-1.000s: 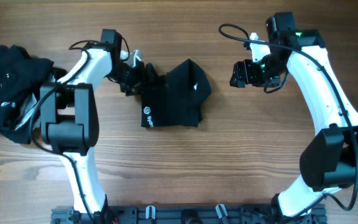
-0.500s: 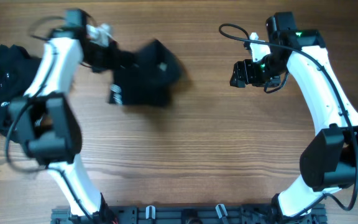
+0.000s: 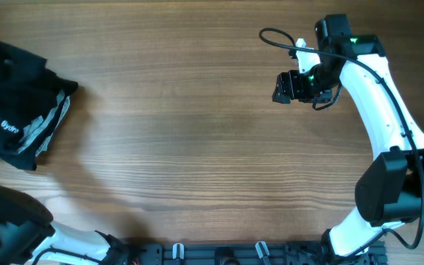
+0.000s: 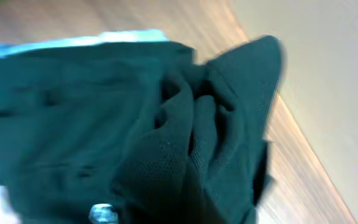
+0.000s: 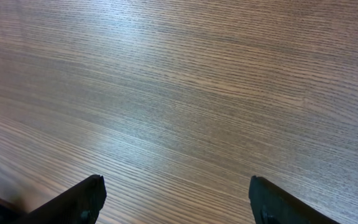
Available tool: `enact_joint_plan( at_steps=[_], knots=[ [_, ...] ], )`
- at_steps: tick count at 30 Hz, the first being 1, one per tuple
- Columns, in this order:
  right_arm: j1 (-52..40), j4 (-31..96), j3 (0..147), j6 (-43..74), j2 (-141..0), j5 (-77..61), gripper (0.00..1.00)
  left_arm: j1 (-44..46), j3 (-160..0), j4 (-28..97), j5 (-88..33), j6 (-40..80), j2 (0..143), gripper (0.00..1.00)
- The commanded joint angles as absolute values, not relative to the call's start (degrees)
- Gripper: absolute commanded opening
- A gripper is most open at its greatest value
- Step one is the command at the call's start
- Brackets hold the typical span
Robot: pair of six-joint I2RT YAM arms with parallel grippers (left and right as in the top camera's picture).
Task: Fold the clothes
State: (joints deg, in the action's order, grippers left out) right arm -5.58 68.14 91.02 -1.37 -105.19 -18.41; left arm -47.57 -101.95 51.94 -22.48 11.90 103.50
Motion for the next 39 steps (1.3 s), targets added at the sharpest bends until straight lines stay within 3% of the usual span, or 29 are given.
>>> enact_joint_plan(
  at_steps=[1,2,4,7,16,19,21,24,30,36,39],
  knots=[
    [-5.8,68.0,91.4,-0.9,-104.7,-18.9,0.79,-50.0,-102.7,51.8,-15.8,12.4,105.1,0.35],
    [-5.8,68.1,91.4,-0.9,-104.7,-18.9,0.79,-50.2,-102.7,51.7,-15.7,12.4,105.5,0.55],
    [-5.8,68.2,91.4,-0.9,-104.7,-18.9,0.79,-50.4,-102.7,51.7,-14.9,12.4,105.8,0.79],
    [-5.8,68.2,91.4,-1.0,-104.7,-18.9,0.79,-50.4,-102.8,51.6,-13.6,12.5,105.7,0.94],
    [-5.8,67.6,91.4,-1.0,-104.7,-18.9,0.79,-49.3,-102.8,51.1,-32.1,12.2,100.5,0.93],
    [-5.8,63.7,91.4,3.7,-104.7,-18.9,0.80,-43.4,-102.8,51.2,-33.4,9.1,97.8,0.96],
    [-5.8,59.6,91.4,8.6,-104.7,-18.9,0.90,-36.2,-102.8,51.8,-33.4,7.9,97.6,0.99],
    [-5.7,54.7,91.4,10.7,-104.7,-18.7,1.00,-24.1,-102.8,53.8,-28.6,5.3,98.0,1.00],
    [-0.2,55.2,91.5,10.5,-104.6,-16.4,1.00,-2.3,-102.8,61.6,-10.0,1.7,99.2,1.00],
    [3.7,69.1,91.5,9.0,-101.5,-16.3,0.99,2.1,-102.5,79.0,-5.5,5.0,98.8,1.00],
    [3.7,68.7,90.6,9.7,-97.0,-15.1,1.00,2.3,-99.8,77.6,-5.7,5.2,96.1,1.00]
  ],
)
